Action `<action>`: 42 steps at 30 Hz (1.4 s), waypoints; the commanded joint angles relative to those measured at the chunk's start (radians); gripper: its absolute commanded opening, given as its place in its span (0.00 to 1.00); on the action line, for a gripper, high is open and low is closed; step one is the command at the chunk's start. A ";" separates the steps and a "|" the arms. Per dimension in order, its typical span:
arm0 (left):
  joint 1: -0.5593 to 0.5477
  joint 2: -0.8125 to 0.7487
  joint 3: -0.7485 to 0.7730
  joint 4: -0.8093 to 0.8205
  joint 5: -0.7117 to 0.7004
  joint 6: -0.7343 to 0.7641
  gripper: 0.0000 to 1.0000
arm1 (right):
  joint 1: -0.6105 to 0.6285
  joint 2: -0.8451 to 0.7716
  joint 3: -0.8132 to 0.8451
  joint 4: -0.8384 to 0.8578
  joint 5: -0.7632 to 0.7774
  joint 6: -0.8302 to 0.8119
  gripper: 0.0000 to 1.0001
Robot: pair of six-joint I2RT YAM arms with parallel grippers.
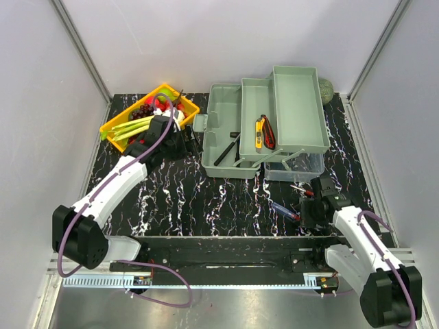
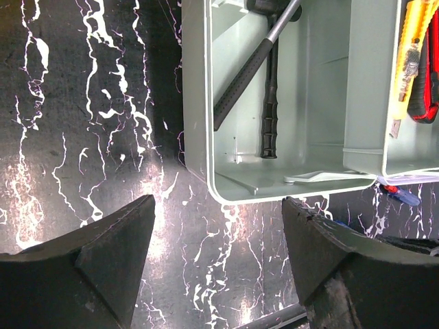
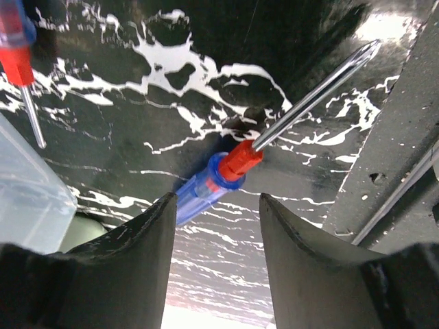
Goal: Pack the tool kit
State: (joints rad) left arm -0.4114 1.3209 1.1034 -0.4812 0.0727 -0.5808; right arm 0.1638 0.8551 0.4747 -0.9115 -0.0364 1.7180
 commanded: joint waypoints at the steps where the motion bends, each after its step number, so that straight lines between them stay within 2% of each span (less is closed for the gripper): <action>1: -0.003 -0.043 0.026 0.006 -0.028 0.004 0.78 | 0.005 0.032 -0.005 0.014 0.095 0.110 0.57; 18: -0.003 -0.071 0.030 -0.025 -0.057 0.013 0.78 | 0.005 0.185 0.007 0.068 0.132 0.118 0.52; 19: -0.003 -0.074 0.030 -0.025 -0.063 0.013 0.78 | 0.005 0.191 0.008 0.072 0.136 0.114 0.47; 23: -0.003 -0.083 0.030 -0.033 -0.068 0.021 0.78 | 0.005 0.194 0.019 0.072 0.173 0.075 0.05; 24: -0.003 -0.083 0.029 -0.033 -0.068 0.024 0.78 | 0.005 0.180 0.024 0.074 0.191 0.066 0.00; 30: -0.003 -0.083 0.035 -0.034 -0.094 0.035 0.79 | 0.005 0.065 0.106 0.027 0.283 -0.056 0.00; 37: -0.003 -0.055 0.058 -0.036 -0.094 0.039 0.79 | 0.005 -0.048 0.316 -0.135 0.423 -0.199 0.00; 39: -0.003 -0.051 0.064 -0.034 -0.094 0.039 0.79 | 0.005 -0.077 0.390 -0.133 0.472 -0.292 0.00; 42: -0.001 -0.045 0.073 -0.034 -0.093 0.039 0.79 | 0.005 -0.087 0.523 -0.090 0.524 -0.524 0.00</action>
State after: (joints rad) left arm -0.4114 1.2694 1.1221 -0.5415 0.0013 -0.5560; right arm 0.1638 0.7906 0.8368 -1.0073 0.3344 1.4677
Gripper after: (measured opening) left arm 0.781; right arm 0.056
